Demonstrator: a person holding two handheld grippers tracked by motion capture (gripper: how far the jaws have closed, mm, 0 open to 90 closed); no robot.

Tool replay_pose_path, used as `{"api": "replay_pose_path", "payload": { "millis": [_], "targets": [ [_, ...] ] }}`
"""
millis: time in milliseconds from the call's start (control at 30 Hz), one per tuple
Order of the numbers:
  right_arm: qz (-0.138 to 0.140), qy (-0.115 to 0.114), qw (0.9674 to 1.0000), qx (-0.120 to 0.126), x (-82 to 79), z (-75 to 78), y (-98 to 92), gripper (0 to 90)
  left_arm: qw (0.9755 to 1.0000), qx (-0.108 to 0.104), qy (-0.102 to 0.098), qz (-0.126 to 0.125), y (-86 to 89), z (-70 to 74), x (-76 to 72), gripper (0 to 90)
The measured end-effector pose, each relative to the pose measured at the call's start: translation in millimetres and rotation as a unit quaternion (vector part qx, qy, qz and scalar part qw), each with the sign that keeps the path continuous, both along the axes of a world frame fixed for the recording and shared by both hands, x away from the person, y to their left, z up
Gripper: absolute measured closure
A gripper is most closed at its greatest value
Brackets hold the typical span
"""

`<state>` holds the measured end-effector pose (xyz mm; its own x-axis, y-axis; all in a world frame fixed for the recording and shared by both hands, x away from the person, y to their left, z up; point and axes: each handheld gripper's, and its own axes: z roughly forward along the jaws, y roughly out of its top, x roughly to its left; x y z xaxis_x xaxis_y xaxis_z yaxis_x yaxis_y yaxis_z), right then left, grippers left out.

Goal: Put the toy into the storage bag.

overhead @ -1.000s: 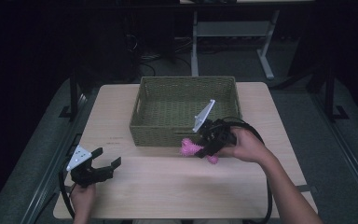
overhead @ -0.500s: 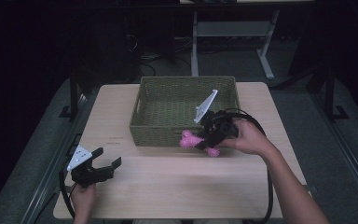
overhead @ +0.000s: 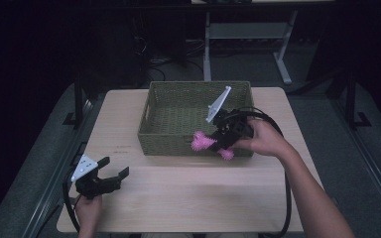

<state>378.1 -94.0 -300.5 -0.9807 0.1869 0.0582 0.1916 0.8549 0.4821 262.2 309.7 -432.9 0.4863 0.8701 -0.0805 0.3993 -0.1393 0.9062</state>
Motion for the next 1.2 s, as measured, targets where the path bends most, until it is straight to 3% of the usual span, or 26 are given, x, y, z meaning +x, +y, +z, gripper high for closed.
{"api": "replay_pose_path", "payload": {
  "millis": [733, 1200],
  "targets": [
    [-0.008, 0.002, 0.9999, -0.009, 25.0, 17.9, 6.0, 58.4, 1.0000, -0.003, 0.000, 0.001, 0.3, 0.2, 0.1, 12.8],
    [-0.017, 0.017, 0.9996, -0.014, 55.7, 17.2, 11.1, 58.4, 1.0000, -0.007, 0.000, 0.000, 1.0, 0.1, 0.7, 12.8]
  ]
}}
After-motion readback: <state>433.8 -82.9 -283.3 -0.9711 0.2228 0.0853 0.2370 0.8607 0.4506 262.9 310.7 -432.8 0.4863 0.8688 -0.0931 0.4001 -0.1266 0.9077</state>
